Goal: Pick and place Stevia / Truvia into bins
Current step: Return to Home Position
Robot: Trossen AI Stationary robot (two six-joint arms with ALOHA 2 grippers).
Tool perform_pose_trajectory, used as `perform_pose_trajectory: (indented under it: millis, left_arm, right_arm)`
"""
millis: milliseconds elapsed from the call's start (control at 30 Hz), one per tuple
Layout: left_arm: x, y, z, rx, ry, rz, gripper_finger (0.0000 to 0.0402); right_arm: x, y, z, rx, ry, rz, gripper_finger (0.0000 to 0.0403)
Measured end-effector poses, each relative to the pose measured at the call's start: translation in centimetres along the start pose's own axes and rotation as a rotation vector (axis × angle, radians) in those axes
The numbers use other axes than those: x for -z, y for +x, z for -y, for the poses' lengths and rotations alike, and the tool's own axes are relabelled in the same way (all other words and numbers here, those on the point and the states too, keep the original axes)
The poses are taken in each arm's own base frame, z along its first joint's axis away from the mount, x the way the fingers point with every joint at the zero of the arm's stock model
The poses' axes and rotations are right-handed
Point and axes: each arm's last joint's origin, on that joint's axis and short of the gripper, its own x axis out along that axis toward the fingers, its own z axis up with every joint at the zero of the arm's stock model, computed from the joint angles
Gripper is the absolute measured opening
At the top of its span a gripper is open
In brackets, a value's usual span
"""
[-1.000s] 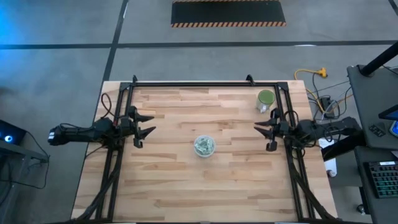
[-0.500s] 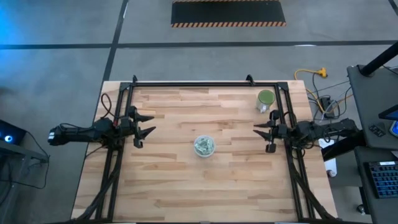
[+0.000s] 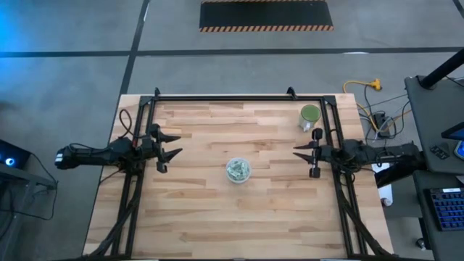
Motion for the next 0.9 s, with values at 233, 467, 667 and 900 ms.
perform_pose_trajectory:
  millis: [233,467,667,900]
  left_arm:
    - [0.02,0.01,0.02,0.007,0.001,-0.002,0.0205]
    - [0.00,-0.04,0.01,0.009,0.002,0.003,0.0205]
    - [0.03,-0.20,-0.02,0.011,0.017,0.003,0.0205]
    - [0.01,-0.20,-0.01,0.013,0.021,0.005,0.0205]
  right_arm:
    - [0.46,0.35,-0.01,-0.001,0.001,-0.055,0.0086]
    - [0.16,0.13,-0.05,-0.022,0.005,-0.016,0.0080]
    - [-0.09,-0.12,-0.06,-0.052,-0.009,0.023,0.0071]
    - [-0.12,-0.13,-0.07,-0.054,0.011,0.026,0.0075]
